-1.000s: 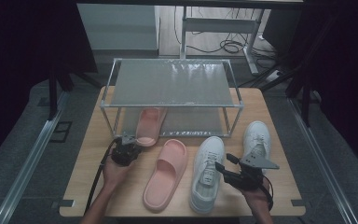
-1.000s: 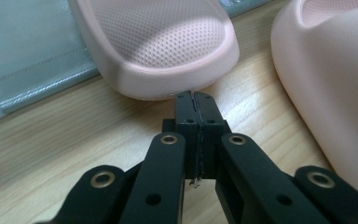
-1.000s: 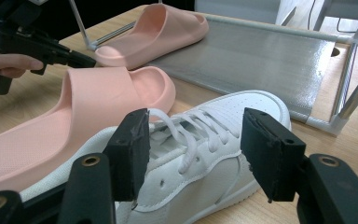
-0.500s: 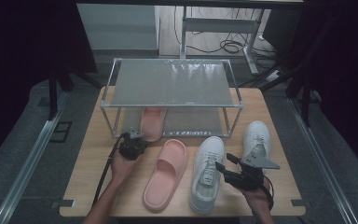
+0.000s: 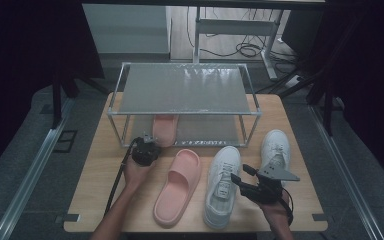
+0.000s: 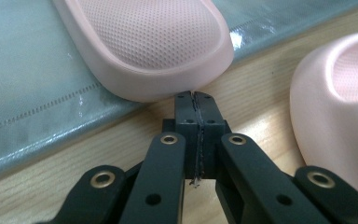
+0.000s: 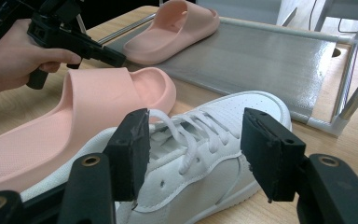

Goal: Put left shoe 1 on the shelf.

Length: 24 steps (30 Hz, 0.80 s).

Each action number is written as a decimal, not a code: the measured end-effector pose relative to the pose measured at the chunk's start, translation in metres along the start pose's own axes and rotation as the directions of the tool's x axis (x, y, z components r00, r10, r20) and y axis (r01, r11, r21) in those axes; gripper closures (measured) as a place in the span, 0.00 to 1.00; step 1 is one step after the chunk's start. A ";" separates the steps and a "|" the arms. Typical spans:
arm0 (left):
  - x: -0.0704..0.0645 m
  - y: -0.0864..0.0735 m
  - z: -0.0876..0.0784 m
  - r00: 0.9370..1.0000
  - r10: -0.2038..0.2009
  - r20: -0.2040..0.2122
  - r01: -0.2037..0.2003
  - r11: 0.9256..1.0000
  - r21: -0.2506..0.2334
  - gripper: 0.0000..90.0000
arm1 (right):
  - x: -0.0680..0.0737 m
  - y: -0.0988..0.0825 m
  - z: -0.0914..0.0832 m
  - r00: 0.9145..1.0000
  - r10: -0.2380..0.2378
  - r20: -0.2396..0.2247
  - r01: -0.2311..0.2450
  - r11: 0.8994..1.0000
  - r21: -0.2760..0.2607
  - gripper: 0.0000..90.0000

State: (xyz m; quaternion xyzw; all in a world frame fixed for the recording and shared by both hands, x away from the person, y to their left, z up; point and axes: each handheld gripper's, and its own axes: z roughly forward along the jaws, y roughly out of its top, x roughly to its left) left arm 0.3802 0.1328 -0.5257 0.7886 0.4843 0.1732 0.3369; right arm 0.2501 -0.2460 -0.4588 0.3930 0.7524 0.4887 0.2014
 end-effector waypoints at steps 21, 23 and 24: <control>-0.004 0.000 -0.009 1.000 -0.002 0.011 0.002 0.999 -0.033 0.97 | 0.000 0.000 -0.001 1.000 0.002 0.002 -0.002 1.000 -0.005 0.47; -0.005 -0.003 -0.016 1.000 -0.001 0.031 0.003 0.999 -0.053 0.96 | 0.000 0.000 -0.001 1.000 0.002 0.001 -0.002 1.000 -0.004 0.47; -0.006 -0.005 -0.021 0.999 0.005 0.035 -0.003 0.998 -0.055 0.96 | 0.000 0.000 -0.001 1.000 0.003 0.001 -0.003 1.000 -0.004 0.47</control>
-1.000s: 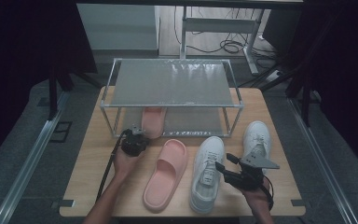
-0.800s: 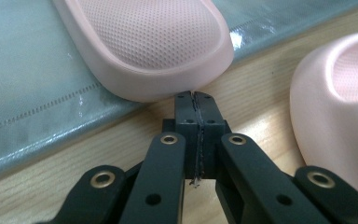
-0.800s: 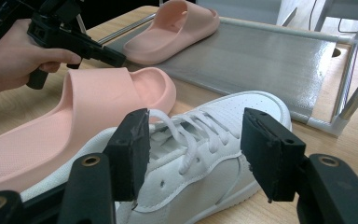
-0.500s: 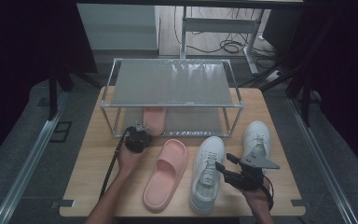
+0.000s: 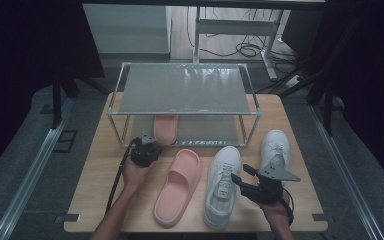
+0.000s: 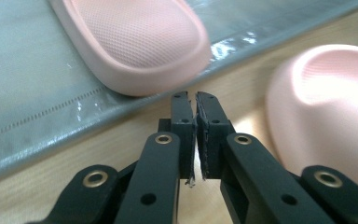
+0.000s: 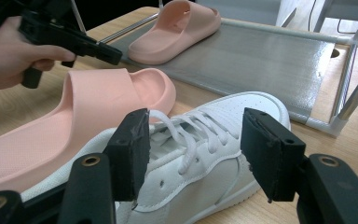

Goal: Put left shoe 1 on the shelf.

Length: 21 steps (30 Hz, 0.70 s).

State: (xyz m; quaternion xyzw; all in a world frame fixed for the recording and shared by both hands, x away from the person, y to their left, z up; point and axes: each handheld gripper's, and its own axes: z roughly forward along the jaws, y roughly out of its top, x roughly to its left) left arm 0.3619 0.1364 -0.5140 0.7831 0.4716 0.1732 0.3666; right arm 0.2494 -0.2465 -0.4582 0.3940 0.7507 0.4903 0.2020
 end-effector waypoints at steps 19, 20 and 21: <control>-0.022 -0.035 -0.060 0.978 -0.002 0.207 0.009 0.999 -0.031 0.78 | 0.000 0.000 -0.001 1.000 0.000 0.001 0.000 1.000 -0.004 0.47; -0.022 -0.035 -0.062 0.978 -0.004 0.210 0.011 0.999 -0.033 0.77 | 0.000 0.000 -0.001 1.000 0.001 0.001 -0.001 1.000 -0.004 0.47; -0.024 -0.036 -0.065 0.976 -0.004 0.216 0.012 0.999 -0.036 0.76 | 0.000 0.000 -0.001 1.000 0.002 0.001 -0.002 1.000 -0.004 0.47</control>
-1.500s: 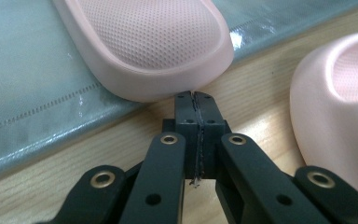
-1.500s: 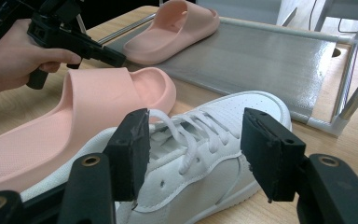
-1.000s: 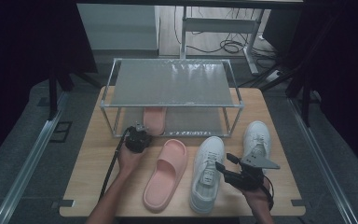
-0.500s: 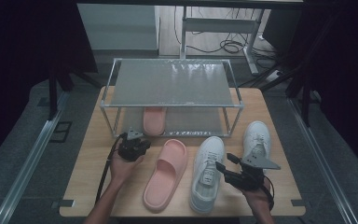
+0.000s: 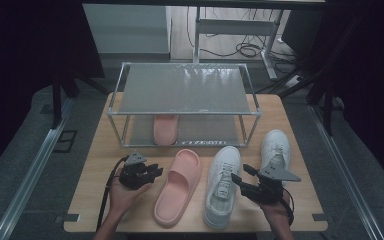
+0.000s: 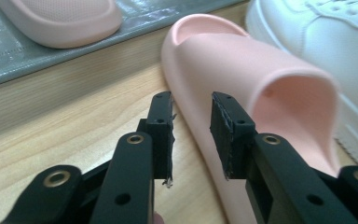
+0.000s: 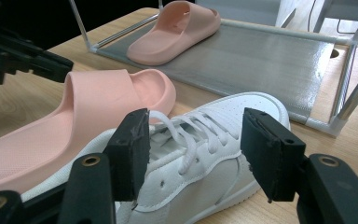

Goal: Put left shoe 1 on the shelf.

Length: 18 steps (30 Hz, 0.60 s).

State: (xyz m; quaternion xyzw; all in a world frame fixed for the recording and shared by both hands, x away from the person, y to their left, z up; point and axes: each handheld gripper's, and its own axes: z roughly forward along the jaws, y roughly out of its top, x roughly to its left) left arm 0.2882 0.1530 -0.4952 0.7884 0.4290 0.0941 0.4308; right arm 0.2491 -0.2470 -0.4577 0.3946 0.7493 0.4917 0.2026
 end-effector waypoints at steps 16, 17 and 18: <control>-0.004 -0.014 -0.022 1.000 -0.013 0.007 0.013 1.000 -0.009 0.68 | -0.004 0.001 -0.006 1.000 0.014 0.010 -0.013 1.000 -0.016 0.47; -0.004 -0.014 -0.024 1.000 -0.014 0.008 0.014 1.000 -0.010 0.67 | -0.004 0.001 -0.006 1.000 0.013 0.012 -0.012 1.000 -0.016 0.47; -0.005 -0.014 -0.026 1.000 -0.011 0.008 0.012 1.000 -0.018 0.66 | -0.005 0.001 -0.006 1.000 0.013 0.014 -0.012 1.000 -0.017 0.47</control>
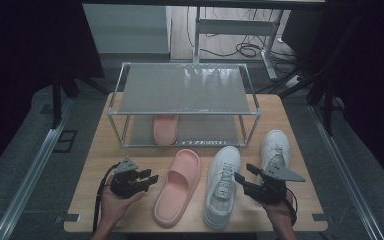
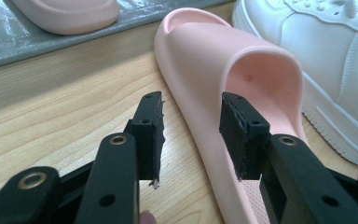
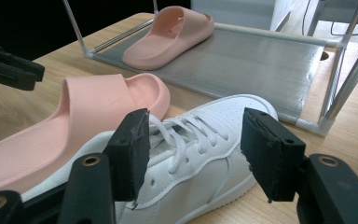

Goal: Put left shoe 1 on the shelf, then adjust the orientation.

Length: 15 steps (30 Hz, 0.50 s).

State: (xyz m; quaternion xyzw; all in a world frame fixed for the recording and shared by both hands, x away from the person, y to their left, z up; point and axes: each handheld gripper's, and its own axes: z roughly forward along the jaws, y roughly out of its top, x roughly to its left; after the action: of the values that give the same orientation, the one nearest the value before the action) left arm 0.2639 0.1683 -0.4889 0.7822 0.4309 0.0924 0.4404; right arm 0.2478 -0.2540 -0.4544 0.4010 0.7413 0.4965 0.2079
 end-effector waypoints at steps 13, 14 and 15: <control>-0.014 0.004 -0.004 0.999 0.039 0.032 -0.039 0.999 -0.015 0.70 | -0.001 0.000 -0.001 1.000 0.002 -0.001 -0.002 1.000 -0.004 0.47; -0.016 0.004 -0.004 0.998 0.045 0.033 -0.045 0.999 -0.016 0.72 | 0.000 0.000 -0.001 1.000 0.001 -0.001 -0.001 1.000 -0.004 0.47; -0.017 0.005 -0.004 0.998 0.051 0.034 -0.050 0.999 -0.016 0.73 | 0.000 0.000 -0.001 1.000 0.000 -0.001 0.000 1.000 -0.004 0.47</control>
State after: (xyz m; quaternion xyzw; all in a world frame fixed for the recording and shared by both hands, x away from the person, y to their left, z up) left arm 0.2541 0.1564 -0.4791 0.7910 0.4028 0.0932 0.4509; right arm 0.2473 -0.2549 -0.4537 0.4002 0.7405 0.4981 0.2083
